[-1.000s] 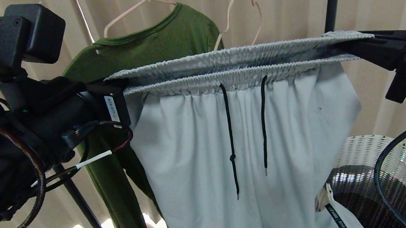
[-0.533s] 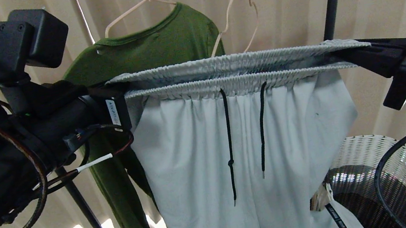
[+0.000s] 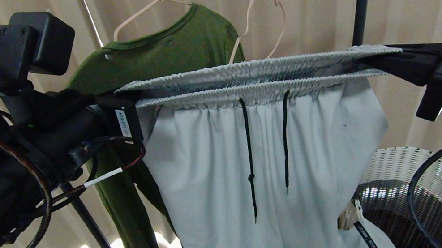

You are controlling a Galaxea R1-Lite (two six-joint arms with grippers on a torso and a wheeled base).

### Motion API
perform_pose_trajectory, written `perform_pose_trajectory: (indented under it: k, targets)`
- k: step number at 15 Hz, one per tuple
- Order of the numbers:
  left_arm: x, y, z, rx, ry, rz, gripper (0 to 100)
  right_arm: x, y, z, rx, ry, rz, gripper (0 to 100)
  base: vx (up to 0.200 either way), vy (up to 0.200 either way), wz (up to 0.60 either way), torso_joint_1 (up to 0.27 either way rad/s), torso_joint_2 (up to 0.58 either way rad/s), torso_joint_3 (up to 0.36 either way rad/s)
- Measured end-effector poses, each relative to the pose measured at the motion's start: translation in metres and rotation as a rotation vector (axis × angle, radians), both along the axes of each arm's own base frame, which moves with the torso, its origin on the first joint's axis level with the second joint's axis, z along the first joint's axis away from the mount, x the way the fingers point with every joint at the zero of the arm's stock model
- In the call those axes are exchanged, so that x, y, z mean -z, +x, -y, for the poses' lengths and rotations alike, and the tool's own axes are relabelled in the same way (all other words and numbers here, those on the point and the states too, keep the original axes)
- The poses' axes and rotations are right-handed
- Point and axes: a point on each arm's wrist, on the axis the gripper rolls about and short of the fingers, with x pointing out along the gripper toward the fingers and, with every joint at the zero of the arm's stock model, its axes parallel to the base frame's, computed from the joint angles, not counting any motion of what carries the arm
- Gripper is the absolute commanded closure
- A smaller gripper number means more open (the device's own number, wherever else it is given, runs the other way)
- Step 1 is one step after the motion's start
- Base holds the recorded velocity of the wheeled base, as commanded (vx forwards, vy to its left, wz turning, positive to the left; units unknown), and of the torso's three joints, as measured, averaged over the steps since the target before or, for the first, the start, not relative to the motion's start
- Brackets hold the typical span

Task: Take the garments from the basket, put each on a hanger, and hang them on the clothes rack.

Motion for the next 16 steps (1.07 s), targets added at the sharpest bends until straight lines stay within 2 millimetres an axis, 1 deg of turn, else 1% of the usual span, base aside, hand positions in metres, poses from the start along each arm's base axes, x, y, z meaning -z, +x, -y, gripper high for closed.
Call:
perform_pose_trajectory:
  k: [1,6,8,10,12,16]
  targets:
    - [0.0,0.0,0.0,0.0,0.0,0.0,100,0.001,0.0,0.0,0.0,-0.003,-0.005,0,0.0,0.0,0.0,0.0,0.0,0.0]
    - [0.0,0.0,0.0,-0.003,-0.002,0.0,100,0.002,-0.001,0.001,-0.001,-0.01,-0.028,0,0.0,0.0,0.0,0.0,0.0,0.0]
    - [0.0,0.0,-0.003,-0.013,-0.001,0.002,100,0.007,-0.002,0.001,-0.002,-0.011,-0.038,0,0.0,0.0,0.0,0.0,0.0,0.0]
    - [0.001,0.004,-0.009,-0.042,0.003,-0.001,100,0.009,-0.002,0.0,-0.037,0.008,-0.055,0,0.0,0.0,0.0,0.0,0.0,0.0]
    - [0.004,0.008,-0.017,-0.077,0.009,-0.011,100,0.006,-0.003,-0.001,-0.092,0.061,-0.048,0,0.0,0.0,0.0,0.0,0.0,0.0]
    - [0.008,0.01,-0.029,-0.124,0.016,-0.022,100,0.006,-0.003,-0.003,-0.175,0.121,-0.022,0,0.0,0.0,0.0,0.0,0.0,0.0]
